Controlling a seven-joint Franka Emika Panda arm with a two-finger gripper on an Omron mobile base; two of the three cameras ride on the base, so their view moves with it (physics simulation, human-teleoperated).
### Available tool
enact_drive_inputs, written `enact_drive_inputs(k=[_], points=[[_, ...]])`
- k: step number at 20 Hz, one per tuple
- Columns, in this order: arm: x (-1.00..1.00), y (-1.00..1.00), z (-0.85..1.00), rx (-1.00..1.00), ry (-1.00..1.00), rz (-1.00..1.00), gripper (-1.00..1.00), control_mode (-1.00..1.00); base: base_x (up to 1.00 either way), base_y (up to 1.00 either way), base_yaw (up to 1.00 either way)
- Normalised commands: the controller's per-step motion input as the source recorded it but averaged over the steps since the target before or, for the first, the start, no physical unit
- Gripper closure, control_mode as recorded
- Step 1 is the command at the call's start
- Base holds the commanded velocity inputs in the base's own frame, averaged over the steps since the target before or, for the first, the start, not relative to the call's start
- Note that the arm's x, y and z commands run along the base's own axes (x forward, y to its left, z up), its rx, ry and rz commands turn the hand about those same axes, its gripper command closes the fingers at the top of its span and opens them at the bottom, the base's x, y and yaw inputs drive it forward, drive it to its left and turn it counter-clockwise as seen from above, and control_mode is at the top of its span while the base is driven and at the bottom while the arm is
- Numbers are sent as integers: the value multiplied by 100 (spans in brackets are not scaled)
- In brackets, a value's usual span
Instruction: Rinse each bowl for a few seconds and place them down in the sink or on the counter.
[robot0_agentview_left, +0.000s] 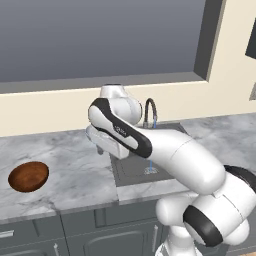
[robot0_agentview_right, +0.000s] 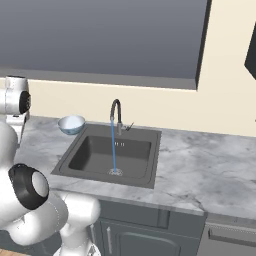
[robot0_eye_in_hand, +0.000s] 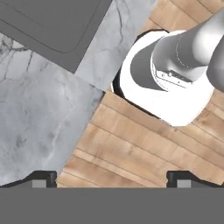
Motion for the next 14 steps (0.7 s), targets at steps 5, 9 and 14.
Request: enact_drive_inputs(k=[5, 9, 14], points=[[2, 23, 0, -3, 8, 28, -100, -100, 0, 0, 0], [-1, 20, -2, -4, 5, 26, -100, -100, 0, 0, 0], [0, 24, -12, 5, -6, 22, -100, -100, 0, 0, 0]])
